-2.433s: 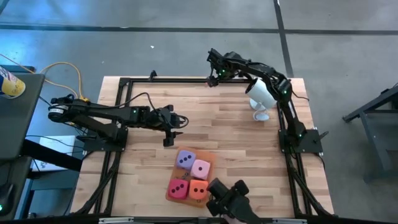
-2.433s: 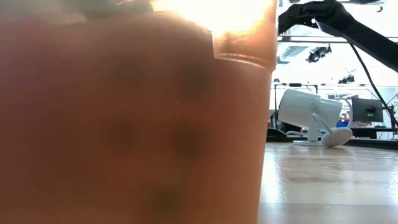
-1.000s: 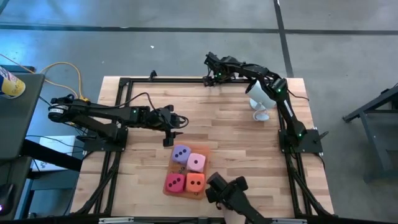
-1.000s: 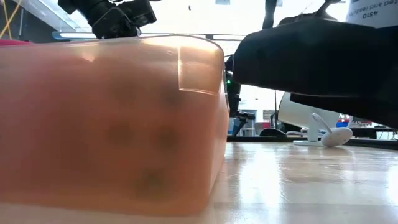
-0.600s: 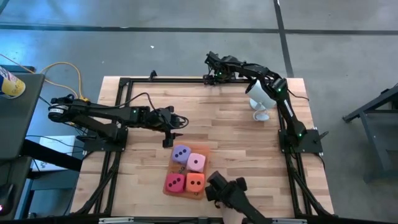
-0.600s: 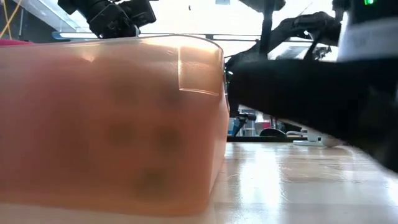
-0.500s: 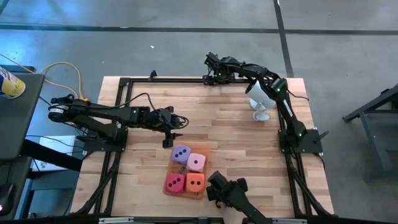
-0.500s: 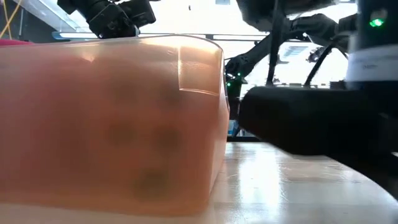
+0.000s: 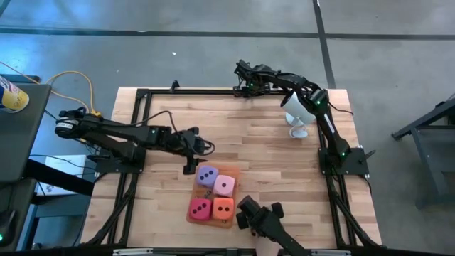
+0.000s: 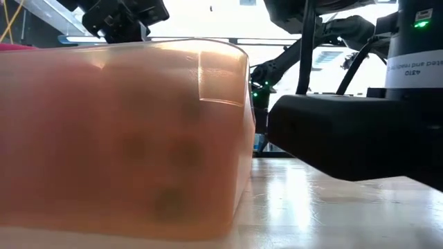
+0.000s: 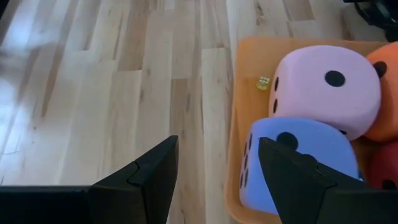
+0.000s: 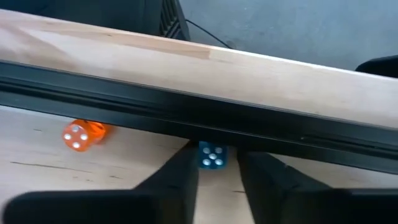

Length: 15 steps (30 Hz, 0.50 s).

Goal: Pick & Place Dice
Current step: Put the small light blue dice into the orange bin

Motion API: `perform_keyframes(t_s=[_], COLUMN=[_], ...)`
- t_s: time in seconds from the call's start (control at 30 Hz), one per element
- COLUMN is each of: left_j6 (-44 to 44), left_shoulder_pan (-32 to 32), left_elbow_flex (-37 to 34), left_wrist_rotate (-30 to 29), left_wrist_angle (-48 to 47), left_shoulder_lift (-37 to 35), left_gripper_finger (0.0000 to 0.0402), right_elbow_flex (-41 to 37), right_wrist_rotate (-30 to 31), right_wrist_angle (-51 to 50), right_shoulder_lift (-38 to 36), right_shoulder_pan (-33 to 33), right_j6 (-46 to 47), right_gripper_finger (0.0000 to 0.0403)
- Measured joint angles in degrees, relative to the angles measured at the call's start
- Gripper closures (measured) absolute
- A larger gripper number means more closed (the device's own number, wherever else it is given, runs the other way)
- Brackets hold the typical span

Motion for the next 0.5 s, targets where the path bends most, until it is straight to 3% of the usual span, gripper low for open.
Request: perform_keyframes(t_s=[0.2, 0.5], left_j6=[-0.3, -2.4], left_shoulder_pan=[-1.0, -1.6], left_elbow_flex=[0.0, 0.0], left_wrist_rotate=[-0.1, -0.1], left_wrist_angle=[-0.2, -1.5], left_shoulder_lift=[0.0, 0.0], left_gripper_finger=[0.0188, 0.0188], right_elbow_flex=[0.0, -0.1], right_wrist_rotate=[0.8, 6.2], right_wrist_angle=[-0.6, -2.2], right_shoulder_lift=[0.0, -0.8], right_shoulder_pan=[-0.1, 1.7], right_j6=[-5.2, -14.4], right_gripper_finger=[0.0373, 0.0366])
